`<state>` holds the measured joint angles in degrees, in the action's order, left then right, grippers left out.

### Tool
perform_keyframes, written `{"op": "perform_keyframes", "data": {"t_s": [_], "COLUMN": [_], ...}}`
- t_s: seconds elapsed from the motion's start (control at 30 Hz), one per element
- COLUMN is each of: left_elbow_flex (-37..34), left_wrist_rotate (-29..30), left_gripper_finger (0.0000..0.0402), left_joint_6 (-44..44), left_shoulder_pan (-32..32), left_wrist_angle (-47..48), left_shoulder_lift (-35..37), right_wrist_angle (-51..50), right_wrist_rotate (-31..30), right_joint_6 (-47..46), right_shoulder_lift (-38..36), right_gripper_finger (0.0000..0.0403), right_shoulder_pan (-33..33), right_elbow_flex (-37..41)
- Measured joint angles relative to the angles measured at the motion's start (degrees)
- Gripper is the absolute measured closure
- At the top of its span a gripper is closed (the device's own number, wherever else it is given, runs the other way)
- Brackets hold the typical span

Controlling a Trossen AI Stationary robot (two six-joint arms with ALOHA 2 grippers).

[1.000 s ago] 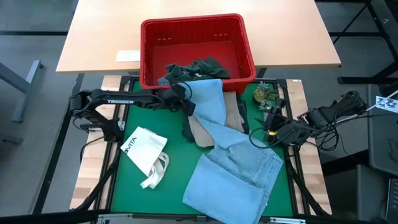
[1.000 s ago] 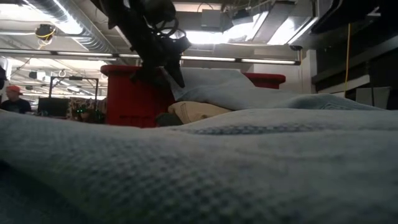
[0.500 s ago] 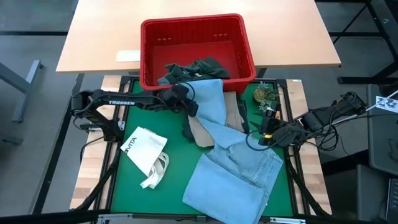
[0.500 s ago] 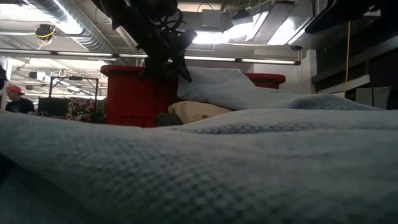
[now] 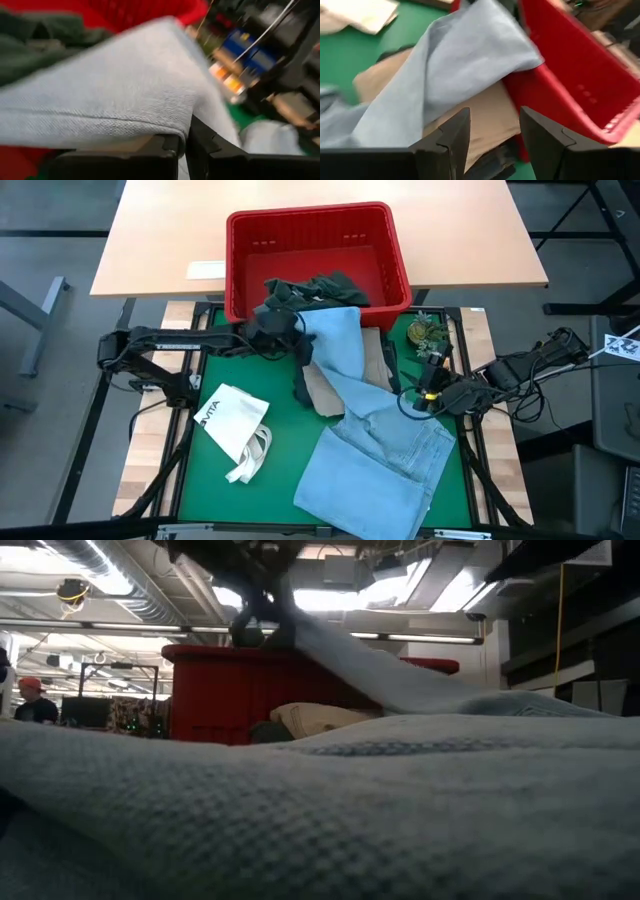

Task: Fold laundry
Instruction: Remove the blue pants from the laundry bin

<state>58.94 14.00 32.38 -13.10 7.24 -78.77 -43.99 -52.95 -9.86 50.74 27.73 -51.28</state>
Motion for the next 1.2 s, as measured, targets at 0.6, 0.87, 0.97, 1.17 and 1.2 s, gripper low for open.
{"op": "perform_keyframes", "data": {"t_s": [0.6,0.87,0.97,1.17,1.2], "left_elbow_flex": [0.1,0.1,0.1,0.1,0.1], "left_wrist_rotate": [-6.1,-6.2,-6.2,-6.3,-6.3], "left_gripper_finger": [0.0394,0.0393,0.0393,0.0393,0.0392], "left_joint_6": [7.3,8.0,8.0,8.0,8.0], "left_shoulder_pan": [3.5,4.4,4.4,4.0,4.0], "left_wrist_angle": [-9.6,-9.9,-10.9,-11.3,-11.3], "left_shoulder_lift": [3.7,3.7,3.7,3.7,3.7], "right_wrist_angle": [49.8,63.8,65.1,65.1,65.2], "right_wrist_rotate": [9.5,17.4,18.1,17.5,17.5], "right_joint_6": [34.5,34.6,35.0,39.9,40.1], "right_shoulder_lift": [17.2,29.3,32.5,36.9,37.4], "right_gripper_finger": [0.0231,0.0231,0.0231,0.0231,0.0231], "right_shoulder_pan": [-9.6,-16.3,-16.7,-16.1,-16.2], "right_elbow_flex": [0.0,-0.2,-1.4,-5.2,-5.7]}}
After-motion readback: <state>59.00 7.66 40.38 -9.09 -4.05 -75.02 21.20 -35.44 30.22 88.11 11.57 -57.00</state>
